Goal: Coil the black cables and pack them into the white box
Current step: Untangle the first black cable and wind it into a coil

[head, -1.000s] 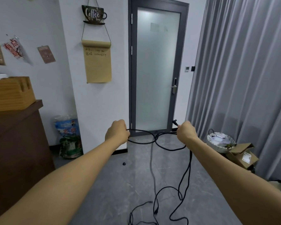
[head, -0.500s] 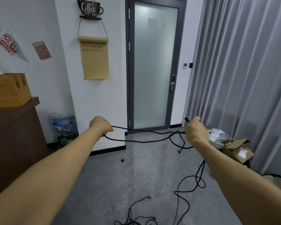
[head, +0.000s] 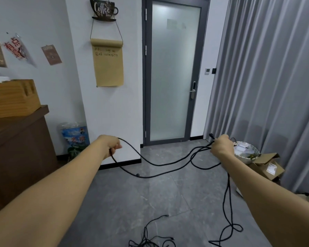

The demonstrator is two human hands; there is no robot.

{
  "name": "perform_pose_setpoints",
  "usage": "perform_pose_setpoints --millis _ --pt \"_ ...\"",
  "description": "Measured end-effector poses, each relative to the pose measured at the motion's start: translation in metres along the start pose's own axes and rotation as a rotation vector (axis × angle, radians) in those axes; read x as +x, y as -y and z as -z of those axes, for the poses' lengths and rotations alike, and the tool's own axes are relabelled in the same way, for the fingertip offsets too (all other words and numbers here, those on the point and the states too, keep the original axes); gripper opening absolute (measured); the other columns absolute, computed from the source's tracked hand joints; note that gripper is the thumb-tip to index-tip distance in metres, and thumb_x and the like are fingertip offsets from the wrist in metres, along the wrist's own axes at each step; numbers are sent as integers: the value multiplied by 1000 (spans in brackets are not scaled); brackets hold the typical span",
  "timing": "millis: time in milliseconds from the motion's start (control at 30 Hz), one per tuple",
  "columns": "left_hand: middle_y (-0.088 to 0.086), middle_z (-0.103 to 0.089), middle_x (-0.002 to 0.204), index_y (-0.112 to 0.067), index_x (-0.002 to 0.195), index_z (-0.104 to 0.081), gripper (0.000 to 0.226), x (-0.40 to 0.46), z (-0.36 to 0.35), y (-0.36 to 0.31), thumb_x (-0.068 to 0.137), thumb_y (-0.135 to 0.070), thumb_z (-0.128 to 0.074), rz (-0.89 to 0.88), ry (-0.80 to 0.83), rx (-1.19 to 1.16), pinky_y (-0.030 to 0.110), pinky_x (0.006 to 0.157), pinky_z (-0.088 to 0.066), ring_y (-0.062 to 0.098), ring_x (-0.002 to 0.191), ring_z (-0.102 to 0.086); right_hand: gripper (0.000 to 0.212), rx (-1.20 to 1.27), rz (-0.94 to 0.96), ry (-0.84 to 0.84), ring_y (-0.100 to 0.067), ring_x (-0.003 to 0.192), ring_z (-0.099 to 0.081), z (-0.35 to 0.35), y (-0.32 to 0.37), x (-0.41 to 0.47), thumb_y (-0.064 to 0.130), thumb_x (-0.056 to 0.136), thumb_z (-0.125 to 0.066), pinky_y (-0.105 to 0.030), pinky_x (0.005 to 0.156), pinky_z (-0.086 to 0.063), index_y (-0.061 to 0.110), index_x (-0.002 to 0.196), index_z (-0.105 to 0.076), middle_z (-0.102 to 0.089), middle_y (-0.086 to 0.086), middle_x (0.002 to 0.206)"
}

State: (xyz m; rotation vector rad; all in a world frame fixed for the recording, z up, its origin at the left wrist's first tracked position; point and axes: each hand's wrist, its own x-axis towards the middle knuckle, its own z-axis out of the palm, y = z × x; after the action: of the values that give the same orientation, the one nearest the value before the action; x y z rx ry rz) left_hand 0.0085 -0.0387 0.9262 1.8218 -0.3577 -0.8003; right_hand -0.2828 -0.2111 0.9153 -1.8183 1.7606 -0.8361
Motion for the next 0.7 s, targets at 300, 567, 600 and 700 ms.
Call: perform_pose_setpoints --millis 300,567,600,700 --pt "2 -52 68 -11 76 -54 20 -46 -85 1 85 7 -58 -295 318 119 13 40 -28 9 53 -37 20 402 128 234 -2 30 -43 -10 37 -20 14 102 -31 -20 32 -26 7 86 -40 -60 -21 92" --pt "3 -58 79 -15 69 -56 31 -39 -107 20 75 16 -60 -189 334 150 21 56 -33 14 67 -41 29 642 92 343 -10 38 -33 -7 46 -29 16 103 -32 -19 36 -21 13 74 -33 -53 -11 63" --pt "1 -58 79 -15 71 -58 34 -39 -108 21 74 19 -58 -180 347 128 21 57 -33 13 70 -44 31 667 87 365 -9 36 -32 -8 47 -30 15 103 -32 -18 34 -20 13 72 -33 -51 -10 62" --pt "-4 -58 93 -17 92 -60 50 -41 -116 23 73 28 -50 -173 412 16 20 65 -37 12 81 -46 30 746 81 445 -4 28 -29 -10 51 -32 14 102 -34 -15 31 -19 10 73 -38 -44 -9 61"
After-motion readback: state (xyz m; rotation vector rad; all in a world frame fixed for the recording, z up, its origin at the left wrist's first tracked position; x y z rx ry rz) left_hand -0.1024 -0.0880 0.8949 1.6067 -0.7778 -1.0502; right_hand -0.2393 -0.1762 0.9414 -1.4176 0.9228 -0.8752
